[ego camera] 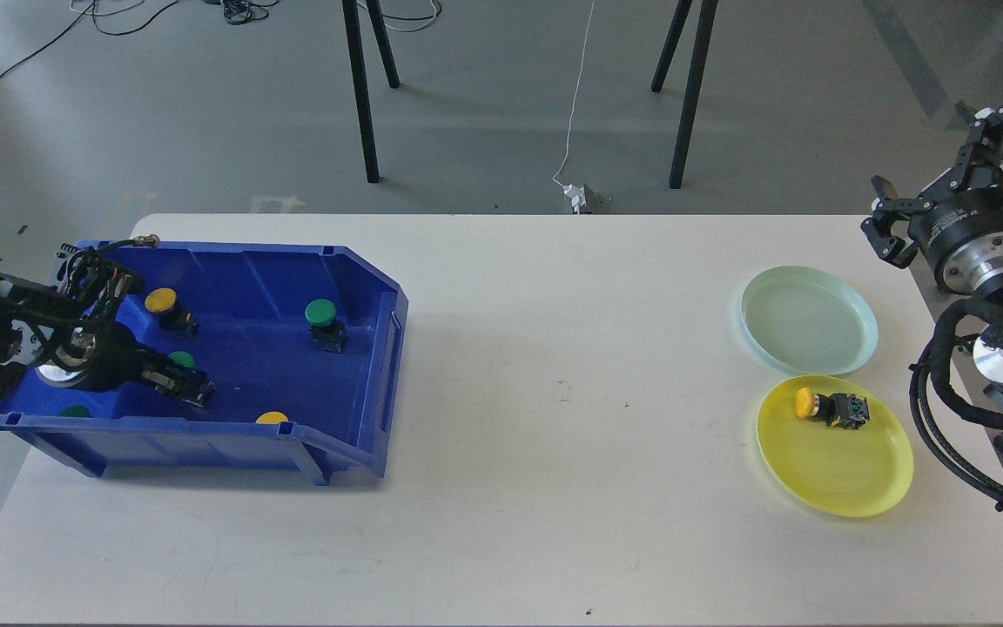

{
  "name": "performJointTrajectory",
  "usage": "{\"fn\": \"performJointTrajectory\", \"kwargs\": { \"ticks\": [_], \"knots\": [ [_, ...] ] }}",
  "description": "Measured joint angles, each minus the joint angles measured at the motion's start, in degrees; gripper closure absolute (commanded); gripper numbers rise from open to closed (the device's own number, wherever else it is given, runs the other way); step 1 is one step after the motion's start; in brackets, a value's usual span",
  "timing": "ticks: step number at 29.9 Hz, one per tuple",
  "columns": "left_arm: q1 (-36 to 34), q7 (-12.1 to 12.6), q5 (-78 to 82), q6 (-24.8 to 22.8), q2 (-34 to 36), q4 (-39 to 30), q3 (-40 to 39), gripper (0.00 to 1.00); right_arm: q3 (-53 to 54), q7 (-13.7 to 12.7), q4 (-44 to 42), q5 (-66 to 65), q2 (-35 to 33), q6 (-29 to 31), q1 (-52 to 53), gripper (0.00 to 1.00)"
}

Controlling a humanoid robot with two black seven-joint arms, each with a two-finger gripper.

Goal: Pass button and place on color plate
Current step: 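Lower the left gripper into the bin and grasp a green button, then lift the green button and carry it toward the table center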

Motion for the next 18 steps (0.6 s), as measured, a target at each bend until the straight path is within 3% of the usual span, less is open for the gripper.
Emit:
{"fn": "performJointTrajectory", "kwargs": {
  "ticks": [3,12,15,18],
  "knots": [
    [-2.49,-0.03,-0.03,0.00,1.94,-4.55,-0.18,0.91,0.01,0.00,-0.06,-0.01,0.01,0.00,-0.18,0.02],
    [-11.87,-0.01,-14.65,0.02,20.23,-29.53,-3.65,0.91,-1.07,0.11,0.10,-2.55,-0.09,0.13,-0.85,0.02],
    [-12.73,-0.01,-23.09,0.02,22.26,-35.20,-6.90,0.91,-3.10,0.11,0.51,-7.70,-0.80,0.17,-1.61,0.02],
    [-12.78,-0.01,-33.42,0.01,19.81,-37.85,-10.62,0.91,-6.51,0.11,2.37,-11.76,-1.98,0.97,-1.76,0.02]
  ]
}}
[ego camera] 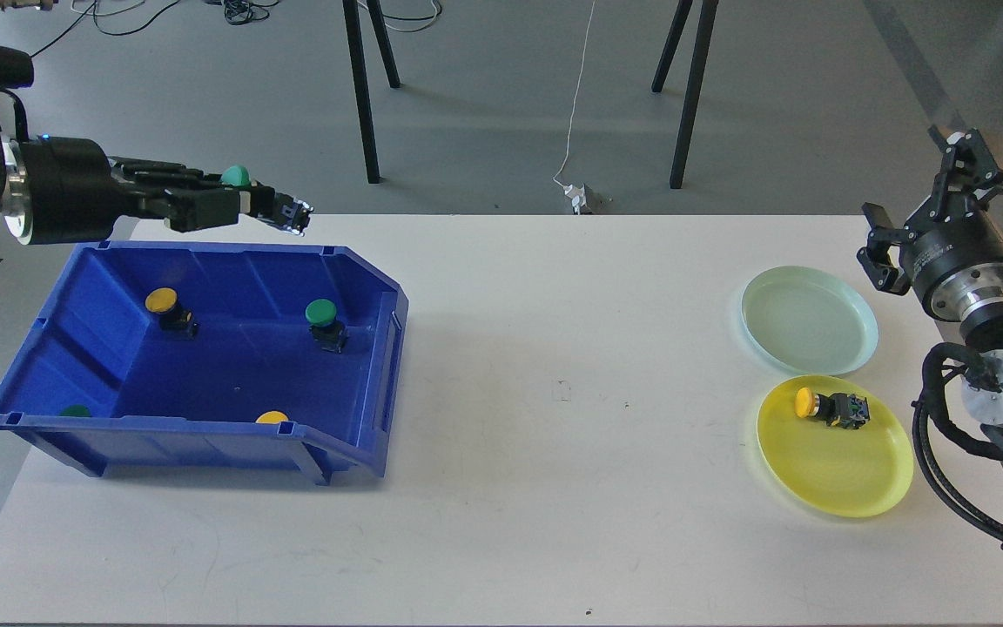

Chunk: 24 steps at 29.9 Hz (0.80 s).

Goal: Pass button and place on color plate
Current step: 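Lift the green button and carry it toward the table center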

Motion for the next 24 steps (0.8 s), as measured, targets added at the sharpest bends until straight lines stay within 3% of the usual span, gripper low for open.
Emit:
{"fn": "performJointTrajectory", "kwargs": {
  "ticks": [4,9,12,24],
  "knots": [
    [-0.07,-0.01,-11.79,-0.01,-10.78,1.47,-2.23,0.91,-4.66,0.00,7.00,-1.29,-0.49,1.88,-0.20,0.02],
    [1.68,0.00,-17.32,-0.01,-26.55,11.99,-2.70,0.91,-6.28,0.13,10.94,-0.67,2.29,4.39,-1.03,0.02],
    [4.47,0.00,-17.65,-0.01,-32.46,16.08,-2.77,0.91,-6.30,0.18,11.17,0.45,5.75,7.57,-1.02,0.02],
    [5.98,0.00,-17.68,-0.01,-34.35,16.97,-3.11,0.90,-5.84,0.04,10.25,7.25,17.73,13.40,0.38,0.02]
  ]
}}
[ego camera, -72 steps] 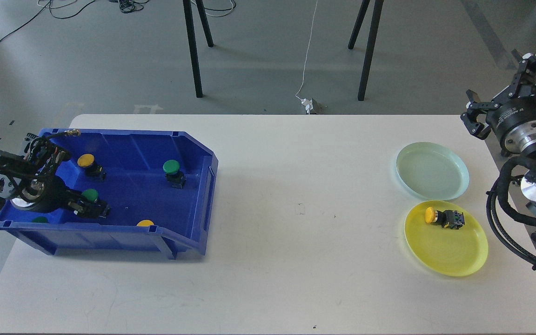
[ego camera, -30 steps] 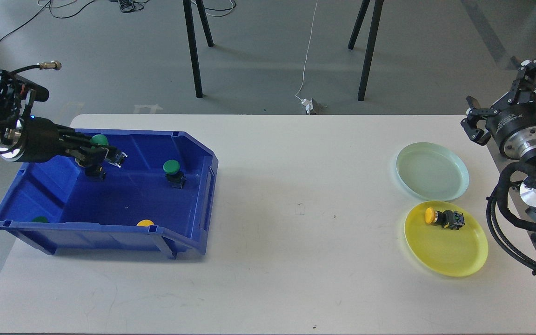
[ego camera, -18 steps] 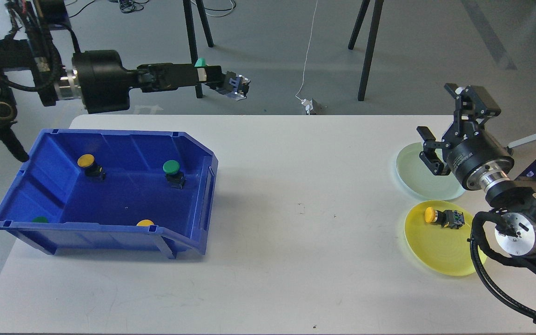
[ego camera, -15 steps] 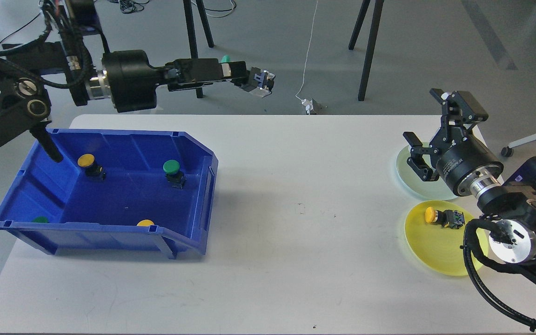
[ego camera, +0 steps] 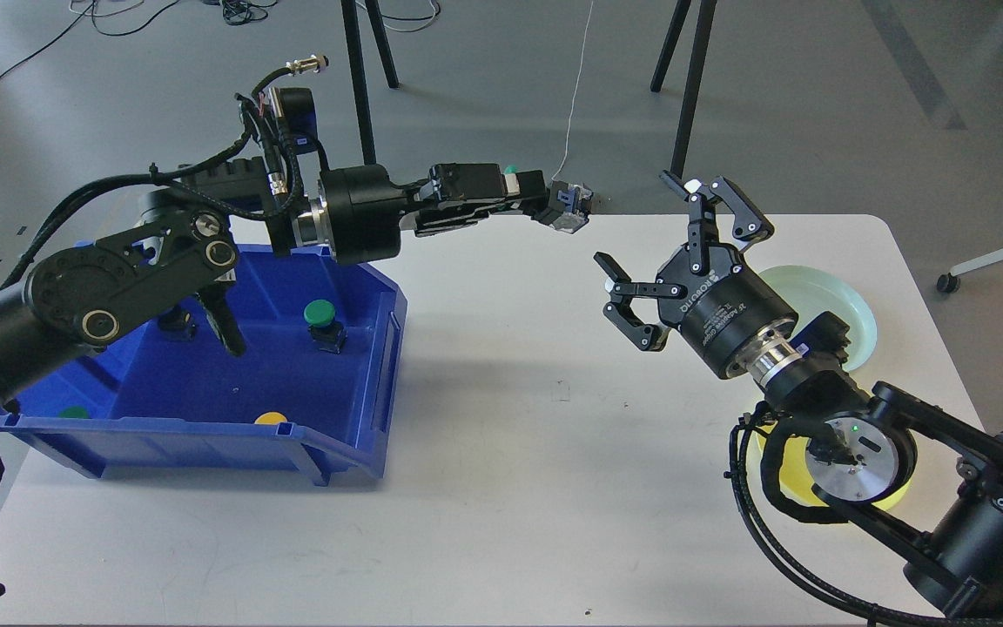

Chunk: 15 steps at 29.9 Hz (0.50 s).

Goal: Pass button and place on color plate
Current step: 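Lift the green button and carry it toward the table center, then bring the right gripper to the left gripper and grasp the green button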

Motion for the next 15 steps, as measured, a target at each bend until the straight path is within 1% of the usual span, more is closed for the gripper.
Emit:
{"fn": "performJointTrajectory", "kwargs": {
  "ticks": [6,15],
  "knots": [
    [0.00,0.00,0.02,0.00,0.00,0.07,0.00,0.90,-0.46,0.27,-0.05,-0.03,1.80,0.12,1.45,0.02],
    [-0.21,0.00,-3.13,0.02,-0.19,2.11,-1.06,0.91,-1.70,0.39,-2.24,-0.90,2.01,-0.65,6.50,0.03]
  ]
}}
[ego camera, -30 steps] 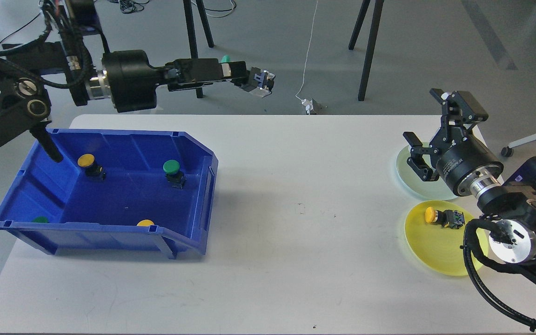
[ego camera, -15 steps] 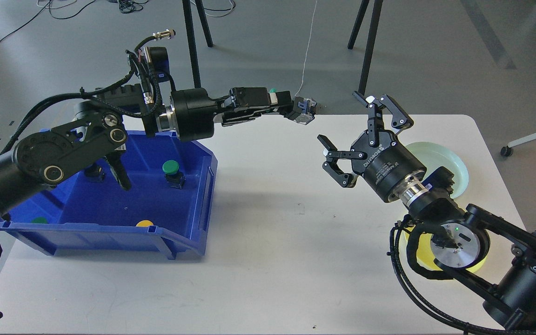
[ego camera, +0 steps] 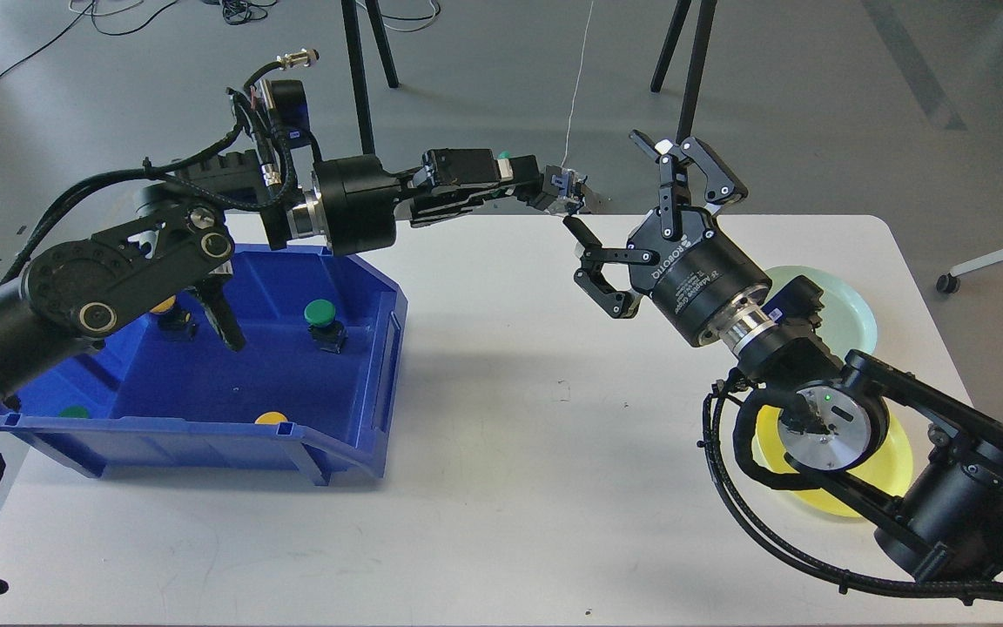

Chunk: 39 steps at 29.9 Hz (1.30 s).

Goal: Pass button and place on color plate
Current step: 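Bring the right gripper to the left gripper and grasp the green button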

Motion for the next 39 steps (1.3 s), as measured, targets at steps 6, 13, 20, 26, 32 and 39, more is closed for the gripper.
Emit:
{"fn": "performJointTrajectory", "kwargs": {
  "ticks": [6,13,20,26,32,39],
  "knots": [
    [0.27,0.00,-3.48,0.00,0.42,0.23,-0.33,0.91,-4.94,0.18,-2.37,-0.54,0.01,-0.03,4.49,0.03],
    [0.30,0.00,-4.73,0.00,0.46,0.41,-0.35,0.91,-7.17,0.41,-5.35,-2.84,1.49,-2.31,8.35,0.03],
    [0.31,0.00,-4.75,0.00,0.41,0.46,-0.31,0.91,-7.27,0.77,-7.75,-2.95,4.80,-3.03,11.09,0.04],
    [0.31,0.00,-4.83,0.00,0.40,0.47,-0.26,0.90,-7.39,0.78,-7.92,-3.10,4.92,-3.65,11.31,0.09],
    [0.31,0.00,-4.84,-0.01,0.34,0.65,-0.26,0.90,-7.40,0.78,-7.77,-3.16,4.93,-3.71,11.11,0.23],
    [0.31,0.00,-4.91,-0.01,0.15,1.42,-0.30,0.90,-9.23,0.78,-7.57,-4.54,4.93,-3.71,11.25,0.29]
  ]
}}
